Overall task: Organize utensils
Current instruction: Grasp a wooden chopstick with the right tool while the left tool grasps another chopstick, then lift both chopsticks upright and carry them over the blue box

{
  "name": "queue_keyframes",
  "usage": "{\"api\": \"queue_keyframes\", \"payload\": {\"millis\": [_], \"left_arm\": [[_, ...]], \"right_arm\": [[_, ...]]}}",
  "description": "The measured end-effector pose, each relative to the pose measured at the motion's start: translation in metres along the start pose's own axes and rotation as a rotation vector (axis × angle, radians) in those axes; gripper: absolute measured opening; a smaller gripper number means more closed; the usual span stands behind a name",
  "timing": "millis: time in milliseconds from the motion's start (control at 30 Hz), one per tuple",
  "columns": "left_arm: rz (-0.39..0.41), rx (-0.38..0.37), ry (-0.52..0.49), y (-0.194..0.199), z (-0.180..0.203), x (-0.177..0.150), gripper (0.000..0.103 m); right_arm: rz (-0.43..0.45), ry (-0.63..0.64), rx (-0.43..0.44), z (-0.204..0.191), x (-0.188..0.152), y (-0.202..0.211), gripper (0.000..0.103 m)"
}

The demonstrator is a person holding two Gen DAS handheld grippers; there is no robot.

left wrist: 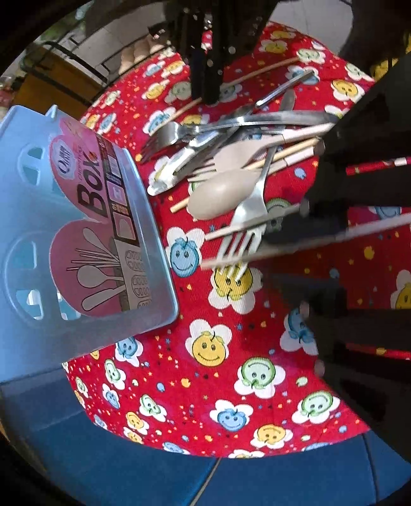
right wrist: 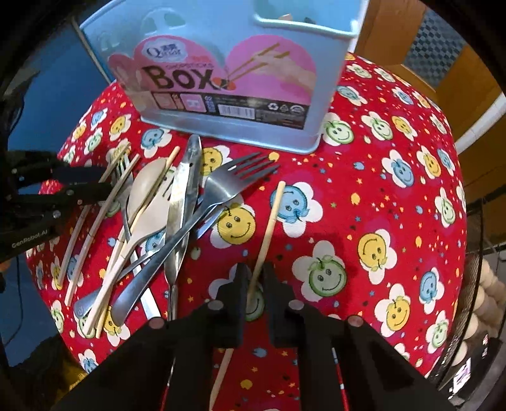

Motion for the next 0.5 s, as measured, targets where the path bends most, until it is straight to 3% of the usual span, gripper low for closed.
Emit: {"api": "queue_keyframes", "payload": {"millis": [200,500], "left_arm": [[0.046,-0.06,0.05,0.013,-0.012,-0.01,0.006],[0.177,-0.116,0.084,0.046,-0.022,-0.016,0.004]], "right_arm": [[0.061,-0.106,0.05,0.007,-0.003,0.002,0.006],[0.192,-0.184,0.121,0.005,-0.012,0.025,0.006]]}}
Point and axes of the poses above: each gripper's, at about its wrist camera, not at the fingertips, and y roughly against the way its jaws point, z to its right, x to its top, the point moved 7 cm from there along -y, roughly the way its jaws point, and after that the axes turned 13 degrees about y, right-handed, at the moved point
